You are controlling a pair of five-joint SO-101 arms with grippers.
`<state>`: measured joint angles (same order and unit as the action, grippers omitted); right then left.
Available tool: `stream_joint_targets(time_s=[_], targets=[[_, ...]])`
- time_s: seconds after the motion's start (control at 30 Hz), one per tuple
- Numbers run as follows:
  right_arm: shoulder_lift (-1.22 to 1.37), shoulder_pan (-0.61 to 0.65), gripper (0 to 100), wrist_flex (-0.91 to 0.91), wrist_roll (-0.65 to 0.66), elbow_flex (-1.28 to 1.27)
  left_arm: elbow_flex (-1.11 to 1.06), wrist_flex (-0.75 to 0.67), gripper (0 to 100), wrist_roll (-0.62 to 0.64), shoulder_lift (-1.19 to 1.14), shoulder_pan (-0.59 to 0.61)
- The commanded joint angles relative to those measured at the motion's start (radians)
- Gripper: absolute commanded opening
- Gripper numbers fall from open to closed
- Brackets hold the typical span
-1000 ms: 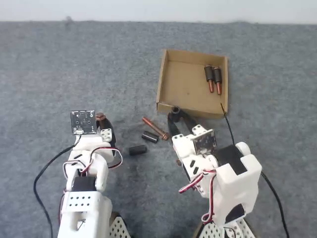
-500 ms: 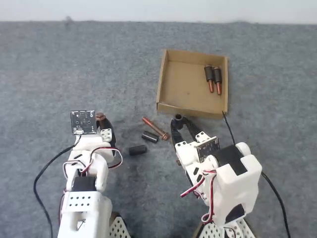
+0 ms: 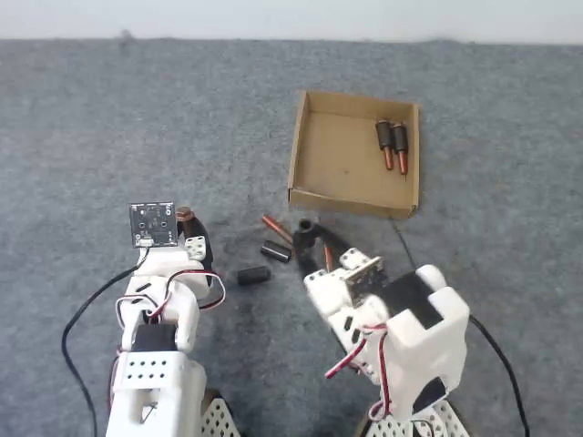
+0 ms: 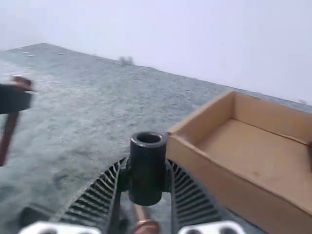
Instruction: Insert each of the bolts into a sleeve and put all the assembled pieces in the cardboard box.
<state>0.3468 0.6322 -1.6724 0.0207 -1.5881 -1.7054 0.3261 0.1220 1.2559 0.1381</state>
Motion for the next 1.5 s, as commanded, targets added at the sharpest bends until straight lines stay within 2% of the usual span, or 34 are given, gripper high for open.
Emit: stream_joint_targets(time_s=[0.0, 0.87, 1.03, 1.3, 1.47], targets=[[-0.012, 0.058, 0.6, -0.024, 0.017, -0.026, 0.016, -0.034, 1, 0.000, 0.031, 0.003], [-0.002, 0.105, 0.6, 0.035, 0.017, 0.002, 0.016, -0.041, 1, 0.003, 0.031, 0.003], [-0.002, 0.105, 0.6, 0.036, 0.017, 0.002, 0.016, -0.112, 1, 0.009, 0.031, -0.008], [-0.002, 0.104, 0.6, 0.036, 0.017, 0.002, 0.019, -0.364, 1, 0.009, 0.031, -0.026], [-0.001, 0.104, 0.6, 0.036, 0.017, 0.002, 0.051, -0.451, 1, 0.011, 0.029, -0.026]])
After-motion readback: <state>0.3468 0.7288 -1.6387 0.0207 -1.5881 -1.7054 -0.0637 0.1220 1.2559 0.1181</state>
